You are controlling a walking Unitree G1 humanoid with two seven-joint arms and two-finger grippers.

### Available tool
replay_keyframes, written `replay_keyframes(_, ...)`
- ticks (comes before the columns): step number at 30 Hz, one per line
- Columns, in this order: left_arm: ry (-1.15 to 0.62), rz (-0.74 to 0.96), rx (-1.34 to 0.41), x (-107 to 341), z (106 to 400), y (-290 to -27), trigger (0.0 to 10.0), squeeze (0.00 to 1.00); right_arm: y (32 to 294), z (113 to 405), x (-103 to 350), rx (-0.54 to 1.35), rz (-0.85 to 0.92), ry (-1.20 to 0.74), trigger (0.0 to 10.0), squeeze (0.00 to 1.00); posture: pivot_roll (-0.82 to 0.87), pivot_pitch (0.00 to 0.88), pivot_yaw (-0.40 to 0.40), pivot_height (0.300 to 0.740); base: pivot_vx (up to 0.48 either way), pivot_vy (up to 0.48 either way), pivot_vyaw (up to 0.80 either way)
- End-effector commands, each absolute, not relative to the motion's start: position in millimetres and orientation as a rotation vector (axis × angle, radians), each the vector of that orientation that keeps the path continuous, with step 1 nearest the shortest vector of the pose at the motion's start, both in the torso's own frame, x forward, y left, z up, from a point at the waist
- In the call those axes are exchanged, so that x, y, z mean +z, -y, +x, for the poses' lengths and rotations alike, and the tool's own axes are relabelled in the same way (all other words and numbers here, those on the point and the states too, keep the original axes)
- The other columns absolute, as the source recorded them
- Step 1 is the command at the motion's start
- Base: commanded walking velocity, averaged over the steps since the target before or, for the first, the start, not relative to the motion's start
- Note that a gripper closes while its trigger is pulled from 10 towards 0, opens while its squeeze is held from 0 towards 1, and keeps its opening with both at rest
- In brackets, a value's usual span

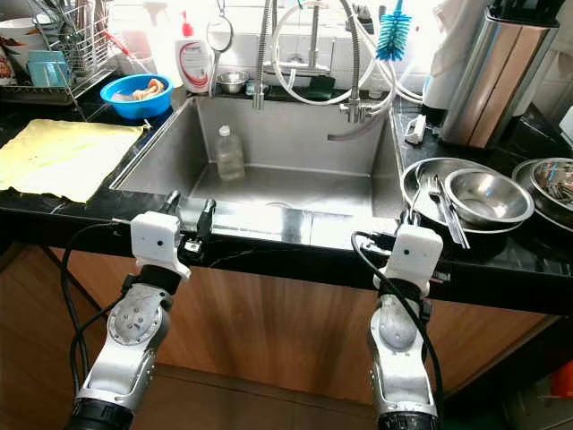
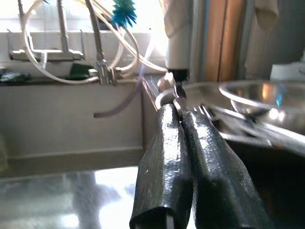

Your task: Kitchen organization

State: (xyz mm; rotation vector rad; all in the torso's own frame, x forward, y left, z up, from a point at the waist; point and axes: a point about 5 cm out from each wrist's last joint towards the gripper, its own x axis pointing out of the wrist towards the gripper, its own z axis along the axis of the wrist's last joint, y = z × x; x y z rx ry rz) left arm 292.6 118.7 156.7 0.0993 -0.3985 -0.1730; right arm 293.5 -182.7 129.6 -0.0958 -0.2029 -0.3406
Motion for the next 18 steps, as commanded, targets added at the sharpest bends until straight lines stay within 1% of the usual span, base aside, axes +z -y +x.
replay_keyframes(1, 0.406, 0.108, -0.184, 157.2, 293.3, -117.4, 10.0, 0.00, 178.4, 295.2, 140.8, -0.326, -0.107, 0.254, 10.0, 0.00, -0.10, 0.000, 0.035, 0.740, 0.000, 0.000, 0.00)
replay_keyframes(12, 0.409, 0.099, -0.186, 157.7, 293.4, -115.1, 10.0, 0.00, 178.2, 295.5, 150.8, -0.331, -0.143, 0.298, 10.0, 0.00, -0.10, 0.000, 0.031, 0.740, 0.000, 0.000, 0.00)
replay_keyframes(15, 0.408, 0.099, -0.187, 157.7, 293.4, -115.0, 10.0, 0.00, 179.3, 295.3, 149.1, -0.342, -0.145, 0.285, 10.0, 0.00, -0.10, 0.000, 0.031, 0.740, 0.000, 0.000, 0.00)
replay_keyframes(18, 0.404, 0.100, -0.190, 156.9, 293.1, -114.7, 10.0, 0.00, 185.9, 294.6, 139.3, -0.386, -0.112, 0.221, 10.0, 0.00, -0.10, 0.000, 0.030, 0.740, 0.000, 0.000, 0.00)
